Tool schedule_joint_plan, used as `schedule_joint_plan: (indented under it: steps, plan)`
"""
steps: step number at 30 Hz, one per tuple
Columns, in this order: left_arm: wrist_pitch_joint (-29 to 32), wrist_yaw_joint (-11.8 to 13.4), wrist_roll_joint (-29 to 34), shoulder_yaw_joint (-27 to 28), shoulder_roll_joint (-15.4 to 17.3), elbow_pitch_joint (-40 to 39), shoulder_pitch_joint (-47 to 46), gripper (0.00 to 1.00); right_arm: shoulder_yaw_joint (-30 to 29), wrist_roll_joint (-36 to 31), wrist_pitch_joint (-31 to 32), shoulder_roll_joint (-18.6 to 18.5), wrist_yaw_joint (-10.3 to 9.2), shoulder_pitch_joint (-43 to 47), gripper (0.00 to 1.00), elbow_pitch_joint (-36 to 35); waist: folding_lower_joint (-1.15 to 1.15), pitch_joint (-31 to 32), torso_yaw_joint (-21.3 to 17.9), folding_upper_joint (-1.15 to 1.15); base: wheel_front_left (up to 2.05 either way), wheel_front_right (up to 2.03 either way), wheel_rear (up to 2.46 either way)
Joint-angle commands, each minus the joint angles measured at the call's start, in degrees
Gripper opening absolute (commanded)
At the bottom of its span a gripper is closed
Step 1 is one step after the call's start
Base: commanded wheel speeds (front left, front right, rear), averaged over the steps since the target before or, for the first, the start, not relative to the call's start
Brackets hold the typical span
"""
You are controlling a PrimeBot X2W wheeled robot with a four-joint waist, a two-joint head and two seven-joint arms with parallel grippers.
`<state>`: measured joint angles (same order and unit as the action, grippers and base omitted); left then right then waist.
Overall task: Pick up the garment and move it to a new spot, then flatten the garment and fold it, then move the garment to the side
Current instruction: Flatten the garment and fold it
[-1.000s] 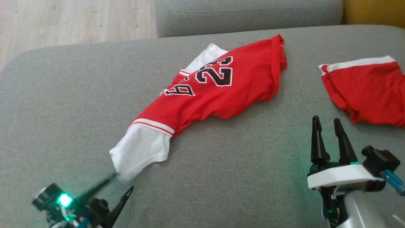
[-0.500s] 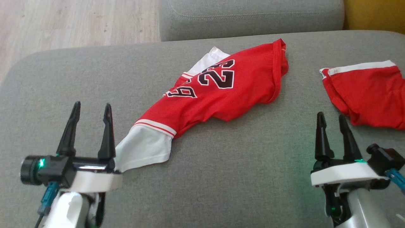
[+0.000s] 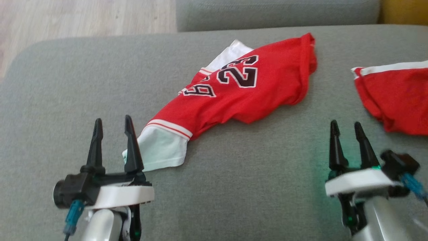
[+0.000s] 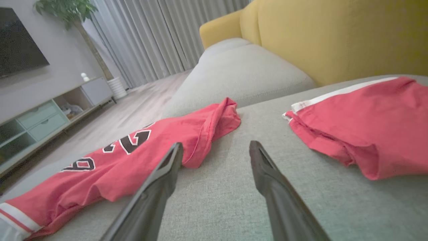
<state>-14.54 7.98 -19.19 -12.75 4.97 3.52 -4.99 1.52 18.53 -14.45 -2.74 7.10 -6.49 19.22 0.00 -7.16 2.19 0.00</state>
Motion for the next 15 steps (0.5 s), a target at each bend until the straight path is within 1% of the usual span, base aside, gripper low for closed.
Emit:
schedule_joint_plan:
  steps: [1,4,8,12,15]
  plan:
    - [-0.44,-0.51,0.67,2.06,0.00,-1.37,-2.96,1.00,1.48,-0.69,0.07,-0.14,0.39,-4.06,1.00,-0.73,0.00,-1.29,1.11,0.00,0.00,0.00,0.00]
    - [-0.45,-1.77,1.44,2.43,-0.45,-0.52,-4.13,1.00,1.83,-1.48,3.83,-0.14,0.39,-8.57,1.00,4.16,0.00,-2.80,2.49,0.00,0.00,0.00,0.00]
    - [-0.45,-3.11,2.07,2.07,-1.20,0.69,-5.34,1.00,2.46,0.23,8.18,-0.14,0.39,-15.26,1.00,12.64,0.00,-4.39,4.79,0.00,0.00,0.00,0.00]
    - [-0.45,-3.98,2.48,1.28,-1.72,1.58,-6.17,1.00,0.76,2.80,8.91,-0.14,0.39,-21.48,1.00,21.86,0.00,-5.45,6.80,0.00,0.00,0.00,0.00]
    - [-0.45,-4.16,2.62,1.21,-1.91,1.90,-6.53,1.00,-1.09,1.41,7.75,-0.14,0.39,-25.45,1.00,28.48,0.00,-6.12,7.88,0.00,0.00,0.00,0.00]
